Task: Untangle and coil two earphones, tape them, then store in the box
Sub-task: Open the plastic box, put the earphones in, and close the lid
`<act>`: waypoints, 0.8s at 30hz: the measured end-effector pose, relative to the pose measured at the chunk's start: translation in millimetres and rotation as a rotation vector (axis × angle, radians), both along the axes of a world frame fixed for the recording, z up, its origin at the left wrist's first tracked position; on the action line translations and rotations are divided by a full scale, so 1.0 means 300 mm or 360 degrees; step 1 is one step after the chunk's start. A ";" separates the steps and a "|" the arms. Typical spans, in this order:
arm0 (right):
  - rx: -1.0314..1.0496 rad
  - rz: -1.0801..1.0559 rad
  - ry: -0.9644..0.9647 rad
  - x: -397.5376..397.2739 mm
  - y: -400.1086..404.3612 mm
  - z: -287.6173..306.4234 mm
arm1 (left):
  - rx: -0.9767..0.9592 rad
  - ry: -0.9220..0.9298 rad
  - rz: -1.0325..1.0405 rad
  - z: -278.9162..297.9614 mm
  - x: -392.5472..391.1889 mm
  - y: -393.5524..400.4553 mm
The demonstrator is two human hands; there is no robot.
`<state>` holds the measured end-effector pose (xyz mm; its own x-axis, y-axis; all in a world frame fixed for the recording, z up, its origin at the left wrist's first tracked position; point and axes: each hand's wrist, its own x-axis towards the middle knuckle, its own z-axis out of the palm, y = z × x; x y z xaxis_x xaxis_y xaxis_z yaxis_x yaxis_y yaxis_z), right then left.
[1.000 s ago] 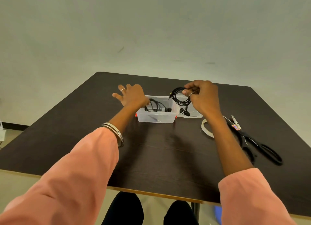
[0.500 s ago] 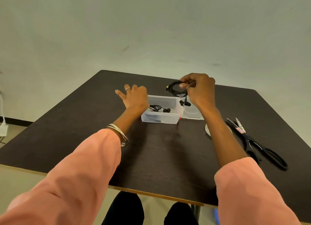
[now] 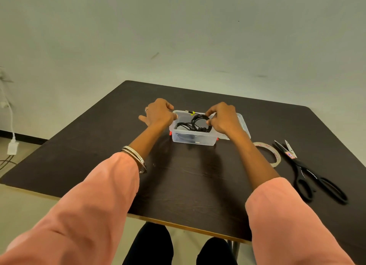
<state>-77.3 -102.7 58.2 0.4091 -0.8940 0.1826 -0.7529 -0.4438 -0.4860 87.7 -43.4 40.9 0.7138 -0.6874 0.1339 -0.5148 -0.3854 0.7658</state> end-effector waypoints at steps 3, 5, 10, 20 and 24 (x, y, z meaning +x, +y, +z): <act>-0.0090 0.0021 0.0209 0.000 -0.006 -0.003 | -0.0010 -0.0061 0.0018 -0.003 -0.010 -0.008; -0.0122 0.0033 0.0340 0.004 -0.006 -0.004 | 0.0011 -0.0104 0.0036 -0.008 -0.015 -0.013; -0.0156 0.0067 0.0429 0.012 -0.016 -0.008 | 0.0003 -0.0117 0.0042 -0.013 -0.019 -0.019; -0.0429 -0.0225 0.0360 0.011 -0.050 -0.069 | 0.0006 -0.0126 0.0046 -0.027 -0.012 -0.028; -0.0377 -0.0318 0.0203 0.007 -0.058 -0.082 | -0.0009 -0.0147 0.0046 -0.031 -0.011 -0.035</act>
<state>-75.2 -120.2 33.5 0.2631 -0.8976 0.3536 -0.8844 -0.3708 -0.2833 84.4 -53.9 31.5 0.7179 -0.6656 0.2040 -0.5719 -0.3968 0.7180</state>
